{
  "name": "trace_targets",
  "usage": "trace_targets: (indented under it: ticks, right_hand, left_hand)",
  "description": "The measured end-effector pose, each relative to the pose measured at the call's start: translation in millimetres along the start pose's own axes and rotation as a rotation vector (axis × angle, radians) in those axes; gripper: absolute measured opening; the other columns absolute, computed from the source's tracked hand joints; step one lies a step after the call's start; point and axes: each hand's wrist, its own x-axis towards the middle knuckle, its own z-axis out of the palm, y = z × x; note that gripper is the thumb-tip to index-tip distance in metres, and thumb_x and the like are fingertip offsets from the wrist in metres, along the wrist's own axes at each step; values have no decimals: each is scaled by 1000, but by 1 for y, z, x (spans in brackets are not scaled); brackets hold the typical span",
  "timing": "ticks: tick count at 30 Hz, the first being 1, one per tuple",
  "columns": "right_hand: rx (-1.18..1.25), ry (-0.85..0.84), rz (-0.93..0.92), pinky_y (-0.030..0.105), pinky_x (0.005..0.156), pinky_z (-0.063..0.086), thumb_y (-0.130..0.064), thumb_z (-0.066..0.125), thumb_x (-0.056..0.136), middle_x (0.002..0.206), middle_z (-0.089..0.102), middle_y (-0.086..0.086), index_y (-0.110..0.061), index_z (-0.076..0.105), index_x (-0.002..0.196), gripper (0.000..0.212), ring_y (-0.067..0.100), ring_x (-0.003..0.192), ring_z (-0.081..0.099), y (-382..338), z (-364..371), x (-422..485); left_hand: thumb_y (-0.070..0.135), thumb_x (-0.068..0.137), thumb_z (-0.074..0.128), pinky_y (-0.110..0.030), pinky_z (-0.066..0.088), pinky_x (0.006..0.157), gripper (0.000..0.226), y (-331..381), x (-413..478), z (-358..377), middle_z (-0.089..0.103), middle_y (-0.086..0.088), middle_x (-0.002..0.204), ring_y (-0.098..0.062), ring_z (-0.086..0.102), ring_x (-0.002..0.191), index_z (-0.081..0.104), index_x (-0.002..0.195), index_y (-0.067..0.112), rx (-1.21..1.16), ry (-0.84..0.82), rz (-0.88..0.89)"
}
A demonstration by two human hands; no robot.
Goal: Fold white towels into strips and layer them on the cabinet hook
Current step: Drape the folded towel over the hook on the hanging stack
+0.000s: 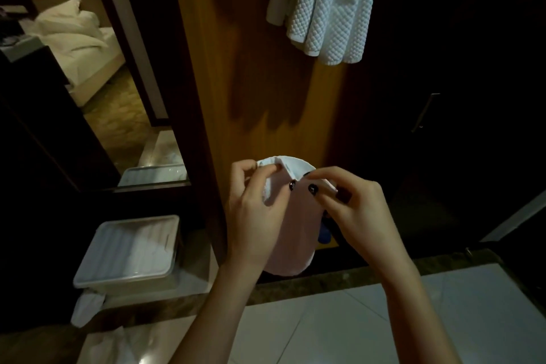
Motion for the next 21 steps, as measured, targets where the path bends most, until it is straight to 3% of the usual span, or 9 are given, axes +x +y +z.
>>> trace_targets:
  ticks: [3,8,11,13,16,18,21]
  right_hand:
    - [16,41,7,26,58,56,-15,64,91,84,64,-23,-36,66,111,29,7,72,65,3,-8,0]
    - [116,44,65,18,74,53,-15,67,90,94,65,-22,-38,65,107,28,4,88,64,5,-15,3]
    - [131,50,87,16,75,53,-19,68,90,95,65,-26,-39,64,105,26,2,90,64,5,-9,1]
    - [105,53,124,19,77,54,-23,69,89,95,68,-20,-33,67,104,18,0,92,64,7,-7,0]
    - [56,32,188,16,67,52,-25,68,89,84,70,-9,-25,68,88,1,2,80,65,7,-6,0]
    - [87,16,197,18,60,48,-23,67,90,76,67,-4,-22,64,80,10,9,72,64,5,-3,-2]
    - [191,-17,149,26,62,48,-16,65,91,77,63,-1,-21,59,84,10,17,71,61,-2,6,-6]
  left_hand:
    - [11,82,74,-6,44,72,10,1,7,-3,51,11,94,1,55,86,68,86,18,-175,-16,-174]
    - [17,77,81,-4,39,74,24,4,12,-5,50,12,93,5,54,88,58,78,23,-190,35,-299]
    - [33,74,80,1,35,74,32,7,9,-3,44,10,98,1,48,84,50,82,25,-86,60,-302]
    - [36,74,78,1,35,73,33,8,9,-4,43,10,99,2,46,85,48,81,25,-52,66,-288]
    - [31,75,80,2,35,72,35,7,7,-7,41,11,99,10,46,85,46,81,24,-15,76,-254]
    - [27,75,81,5,34,71,38,7,3,-8,39,10,101,10,44,83,45,83,24,26,87,-210]
    - [21,74,83,5,36,65,40,8,0,-9,38,9,103,4,40,81,45,86,23,107,79,-140]
